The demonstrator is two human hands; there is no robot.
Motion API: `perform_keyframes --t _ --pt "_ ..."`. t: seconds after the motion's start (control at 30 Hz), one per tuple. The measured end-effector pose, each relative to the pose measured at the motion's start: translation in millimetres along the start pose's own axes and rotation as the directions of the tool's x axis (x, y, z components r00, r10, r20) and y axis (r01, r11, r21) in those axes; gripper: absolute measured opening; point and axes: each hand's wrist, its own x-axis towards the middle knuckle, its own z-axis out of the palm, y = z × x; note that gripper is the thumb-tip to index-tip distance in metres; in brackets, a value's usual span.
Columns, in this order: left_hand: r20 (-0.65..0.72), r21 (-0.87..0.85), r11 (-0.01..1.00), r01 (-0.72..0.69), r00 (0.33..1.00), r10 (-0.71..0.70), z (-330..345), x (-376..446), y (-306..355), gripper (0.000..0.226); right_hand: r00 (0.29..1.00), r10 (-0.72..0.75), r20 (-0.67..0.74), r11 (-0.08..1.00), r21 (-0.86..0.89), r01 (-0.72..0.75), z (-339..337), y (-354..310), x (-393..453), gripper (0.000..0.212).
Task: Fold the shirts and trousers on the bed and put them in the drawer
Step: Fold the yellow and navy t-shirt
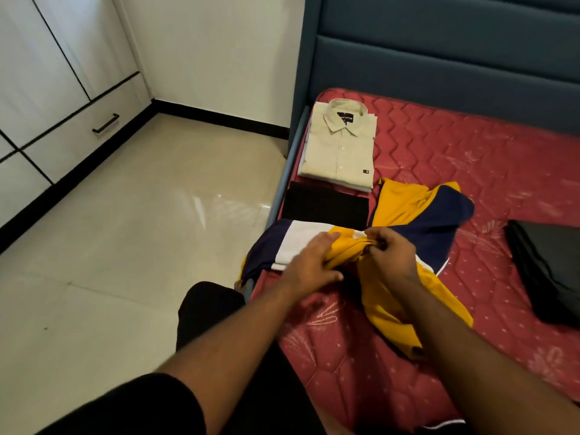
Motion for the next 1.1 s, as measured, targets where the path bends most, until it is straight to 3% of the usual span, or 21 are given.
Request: perform_keyframes --t 0.07,0.13,0.27,0.33,0.43,0.5,0.53,0.63,0.7,0.77,0.83,0.9,1.0,1.1 --pt "-0.073 0.160 0.987 0.013 0.997 -0.001 25.2 2.4 12.0 0.087 0.999 -0.033 -0.013 0.999 -0.019 0.033 -4.0 3.0 -1.7 0.032" --pt "-0.207 0.264 0.964 0.047 0.978 0.009 28.5 5.3 19.1 0.070 0.996 -0.088 -0.015 0.995 -0.039 0.088 -6.8 7.2 -6.1 0.034" --pt "-0.273 0.244 0.966 -0.081 0.950 0.149 18.4 15.1 32.5 0.044 0.985 -0.174 -0.005 0.985 -0.003 0.174 -10.3 13.9 -18.1 0.039" --pt "-0.302 0.136 0.985 -0.108 0.942 0.145 14.7 19.3 39.8 0.031 0.981 -0.195 0.010 0.980 -0.031 0.195 -8.6 23.4 -24.5 0.044" --pt "-0.387 0.012 0.995 -0.104 0.917 0.100 8.0 21.3 41.9 0.026 0.998 -0.042 0.052 0.965 -0.257 0.054 -0.7 41.9 -38.7 0.064" --pt "-0.399 0.034 0.990 -0.134 0.907 0.136 3.6 21.7 40.6 0.025 0.994 0.103 0.033 0.947 -0.309 -0.088 5.2 46.6 -43.7 0.058" --pt "-0.396 0.056 0.988 -0.145 0.905 0.155 -1.4 21.7 42.0 0.023 0.994 0.109 -0.006 0.956 -0.274 -0.107 4.8 44.6 -42.3 0.048" --pt "-0.459 0.168 0.964 -0.205 0.849 0.260 -35.5 19.7 45.3 0.013 0.977 -0.125 -0.173 0.985 -0.137 0.102 -9.4 26.6 -25.0 0.036" --pt "-0.501 0.263 0.938 -0.226 0.799 0.333 -59.4 16.7 32.4 0.012 0.946 -0.286 -0.150 0.953 -0.143 0.266 -14.5 17.0 -16.2 0.035" --pt "-0.444 0.295 0.941 -0.163 0.849 0.286 -67.6 6.2 8.2 0.017 0.928 -0.372 0.024 0.903 -0.221 0.368 -8.3 17.1 -20.0 0.041" --pt "-0.291 0.244 0.969 -0.040 0.950 0.113 -56.5 -12.9 -17.0 0.026 0.910 -0.292 0.294 0.859 -0.337 0.385 8.6 32.3 -34.6 0.048" --pt "-0.059 0.254 0.967 0.013 0.998 0.002 -34.6 -28.7 -31.4 0.044 0.907 -0.142 0.396 0.859 -0.407 0.312 21.2 53.8 -53.1 0.053" --pt "0.197 0.502 0.856 -0.128 0.980 0.030 -6.4 -35.8 -42.6 0.058 0.968 -0.061 0.243 0.929 -0.342 0.144 15.5 80.2 -75.4 0.050" --pt "0.238 0.654 0.712 -0.258 0.963 0.130 3.5 -37.2 -60.5 0.068 0.998 0.052 0.019 0.935 -0.351 -0.043 -2.4 112.0 -85.8 0.059"
